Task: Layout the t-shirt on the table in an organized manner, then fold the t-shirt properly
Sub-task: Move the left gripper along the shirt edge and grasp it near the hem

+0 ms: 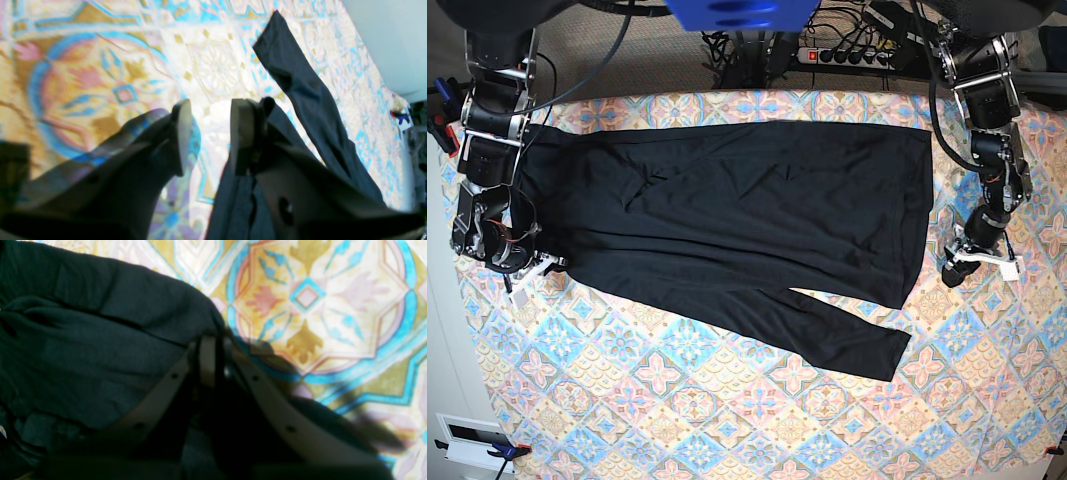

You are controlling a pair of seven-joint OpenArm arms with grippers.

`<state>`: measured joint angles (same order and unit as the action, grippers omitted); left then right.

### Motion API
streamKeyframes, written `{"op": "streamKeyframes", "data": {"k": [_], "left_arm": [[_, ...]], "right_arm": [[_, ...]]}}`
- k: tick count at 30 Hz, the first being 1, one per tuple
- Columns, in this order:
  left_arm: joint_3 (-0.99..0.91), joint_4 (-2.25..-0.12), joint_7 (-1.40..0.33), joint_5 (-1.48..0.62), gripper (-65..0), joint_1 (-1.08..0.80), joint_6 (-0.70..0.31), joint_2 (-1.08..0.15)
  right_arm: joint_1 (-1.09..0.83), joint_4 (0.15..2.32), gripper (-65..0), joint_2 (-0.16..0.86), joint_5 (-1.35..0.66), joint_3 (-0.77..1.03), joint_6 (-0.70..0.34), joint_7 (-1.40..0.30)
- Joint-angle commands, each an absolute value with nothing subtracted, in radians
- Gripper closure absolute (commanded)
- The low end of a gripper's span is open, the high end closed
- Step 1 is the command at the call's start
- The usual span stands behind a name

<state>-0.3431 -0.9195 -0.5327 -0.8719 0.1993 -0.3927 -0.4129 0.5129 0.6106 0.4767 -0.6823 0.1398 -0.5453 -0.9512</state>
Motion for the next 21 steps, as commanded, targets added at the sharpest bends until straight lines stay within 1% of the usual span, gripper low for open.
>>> {"op": "streamKeyframes", "data": {"k": [1, 6, 9, 11, 13, 18, 21], "left_arm": [[-0.344, -0.932, -0.521, -0.889, -20.7, 0.220, -0.403, -0.432], [-0.289, -0.929, -0.521, -0.889, -30.8, 0.245, -0.401, -0.406], [-0.282, -0.839, -0.516, -0.894, -35.2, 0.278, -0.401, -0.401], [-0.282, -0.751, -0.515, -0.892, -35.4, 0.325, -0.403, -0.386], [-0.282, -0.707, -0.513, -0.892, -34.3, 0.341, -0.404, -0.383], [-0.282, -0.699, -0.513, -0.892, -28.9, 0.371, -0.404, -0.361], [-0.278, -0.696, -0.516, -0.889, -27.4, 0.394, -0.403, -0.348]], "right_arm": [[0.526, 0.615, 0.0, 0.479, -0.671, 0.136, -0.545, -0.972], [0.526, 0.615, 0.0, 0.479, -0.671, 0.136, -0.545, -0.972], [0.526, 0.615, 0.0, 0.479, -0.671, 0.136, -0.545, -0.972], [0.526, 0.615, 0.0, 0.479, -0.671, 0.136, -0.545, -0.972], [0.526, 0.615, 0.0, 0.479, -0.671, 0.136, -0.545, -0.972], [0.526, 0.615, 0.0, 0.479, -0.671, 0.136, -0.545, -0.972], [0.526, 0.615, 0.0, 0.479, -0.671, 0.136, -0.545, -0.972]]}}
